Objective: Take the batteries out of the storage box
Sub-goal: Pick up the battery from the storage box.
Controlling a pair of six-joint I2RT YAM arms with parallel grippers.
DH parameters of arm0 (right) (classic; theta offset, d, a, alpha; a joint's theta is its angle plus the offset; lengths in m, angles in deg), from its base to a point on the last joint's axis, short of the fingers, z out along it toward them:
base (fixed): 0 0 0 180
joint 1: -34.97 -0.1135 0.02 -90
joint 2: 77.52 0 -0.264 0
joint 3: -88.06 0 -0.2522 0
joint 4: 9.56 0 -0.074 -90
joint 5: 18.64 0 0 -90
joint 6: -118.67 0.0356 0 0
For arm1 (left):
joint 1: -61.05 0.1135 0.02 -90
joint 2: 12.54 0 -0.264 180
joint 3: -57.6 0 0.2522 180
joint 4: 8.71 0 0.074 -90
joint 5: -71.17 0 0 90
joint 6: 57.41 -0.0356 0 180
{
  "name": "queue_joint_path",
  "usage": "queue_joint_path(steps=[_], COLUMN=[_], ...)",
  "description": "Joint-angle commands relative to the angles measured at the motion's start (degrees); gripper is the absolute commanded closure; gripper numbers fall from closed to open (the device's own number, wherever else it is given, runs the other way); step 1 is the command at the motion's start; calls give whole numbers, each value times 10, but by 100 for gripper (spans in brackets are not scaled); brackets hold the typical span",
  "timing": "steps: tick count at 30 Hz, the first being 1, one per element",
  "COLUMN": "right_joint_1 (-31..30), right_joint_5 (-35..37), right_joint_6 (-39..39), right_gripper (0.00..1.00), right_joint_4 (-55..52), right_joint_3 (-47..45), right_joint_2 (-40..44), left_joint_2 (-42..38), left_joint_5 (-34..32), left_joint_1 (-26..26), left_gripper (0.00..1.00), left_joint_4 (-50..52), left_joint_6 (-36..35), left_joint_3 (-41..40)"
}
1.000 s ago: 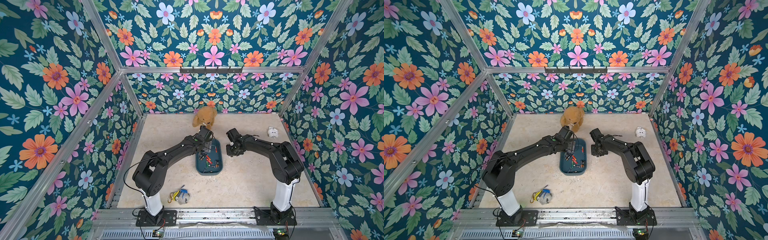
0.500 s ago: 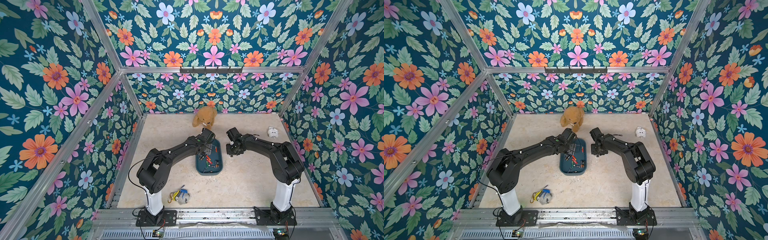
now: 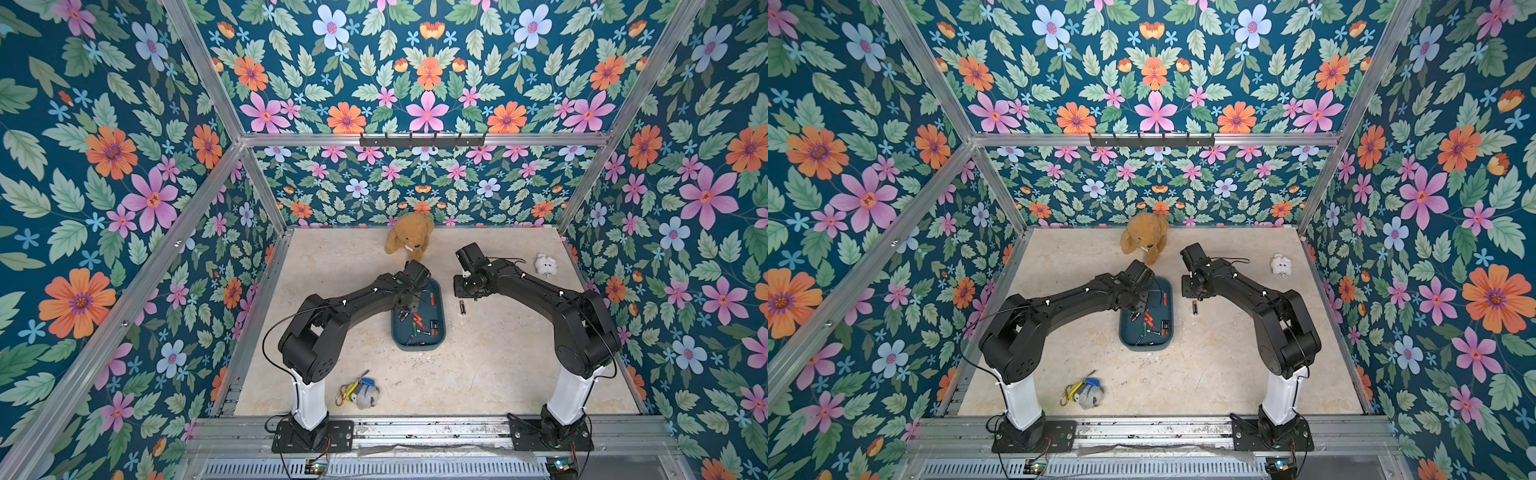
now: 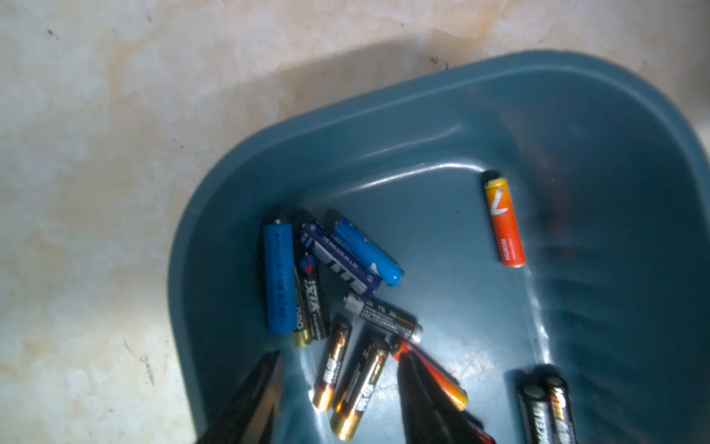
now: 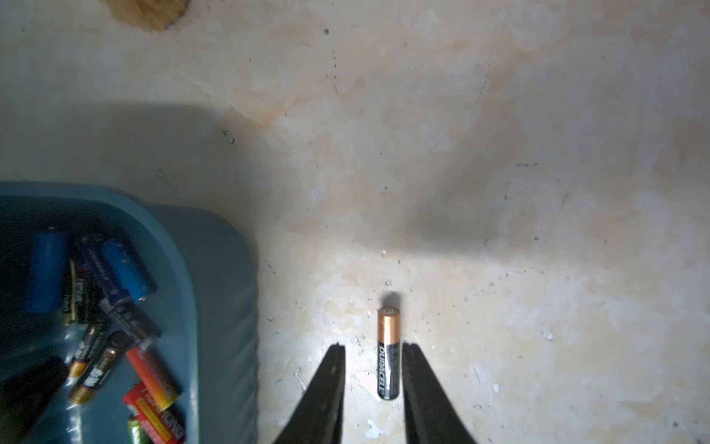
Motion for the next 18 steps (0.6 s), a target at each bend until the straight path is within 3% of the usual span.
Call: queue_joint_path(steps=[1, 18], right_joint_1=[0, 0], right_joint_5=[11, 12], right_joint_6=[-2, -3], right_gripper=[69, 69], right_joint_4=[-19, -25], right_joint_3=[8, 12], right_joint_2=[7, 11], left_joint_2=[5, 39], left_joint_5=[14, 39], left_joint_1=[-1, -4], left_gripper=[53, 66], left_joint_4=[10, 37], left_joint_6=[-7, -12], left_joint_3=[-1, 11])
